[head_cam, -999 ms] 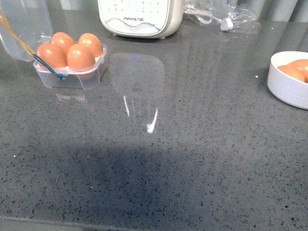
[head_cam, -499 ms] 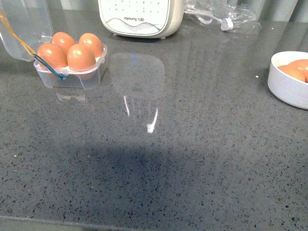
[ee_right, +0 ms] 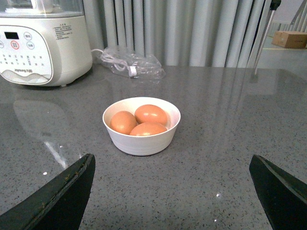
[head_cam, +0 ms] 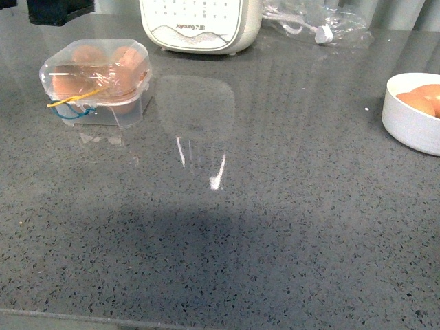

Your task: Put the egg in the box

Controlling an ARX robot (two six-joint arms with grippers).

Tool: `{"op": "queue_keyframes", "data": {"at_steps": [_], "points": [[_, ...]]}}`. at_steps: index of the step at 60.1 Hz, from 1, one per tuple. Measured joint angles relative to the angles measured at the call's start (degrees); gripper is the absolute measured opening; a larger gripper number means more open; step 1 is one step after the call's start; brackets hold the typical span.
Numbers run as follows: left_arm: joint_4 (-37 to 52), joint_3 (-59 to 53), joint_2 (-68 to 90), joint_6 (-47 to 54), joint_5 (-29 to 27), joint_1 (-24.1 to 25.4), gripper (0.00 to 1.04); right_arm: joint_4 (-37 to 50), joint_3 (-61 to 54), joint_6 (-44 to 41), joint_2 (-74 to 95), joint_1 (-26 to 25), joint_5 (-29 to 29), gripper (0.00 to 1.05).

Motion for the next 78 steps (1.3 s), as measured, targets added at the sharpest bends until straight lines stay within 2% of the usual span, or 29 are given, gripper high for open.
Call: {"op": "queue_keyframes", "data": {"at_steps": [8,24,35,43,58,68,74,78], "points": [[-1.3,-1.4,-2.8,1.7,0.2,-2.8,0.98,0.0,0.0,0.0,0.0,0.0,0.0,0.97],[-4.7,-1.0,-6.3,1.8,-1.2,-0.3,0.98,0.0,0.0,0.0,0.0,0.0,0.0,0.97],[-7.4,-2.0,-18.1,4.1,-0.8,2.6,0.98,0.0,0.0,0.0,0.0,0.0,0.0,0.97],[-12.8,-5.9,-29.3,6.4,0.8,7.2,0.98,0.0,0.0,0.0,0.0,0.0,0.0,0.97],[-17.7,-8.0,-38.4,9.7,1.8,13.4,0.98,0.0,0.0,0.0,0.0,0.0,0.0,0.97],[-20.4,-8.0,-42.0,10.3,1.6,15.3,0.98,0.0,0.0,0.0,0.0,0.0,0.0,0.97],[-15.3,-11.6,-45.1,4.2,1.7,16.1,0.84,0.0,0.0,0.0,0.0,0.0,0.0,0.97],[-12.7,-16.9,-48.7,-0.3,1.1,16.0,0.70,0.0,0.0,0.0,0.0,0.0,0.0,0.97]]}}
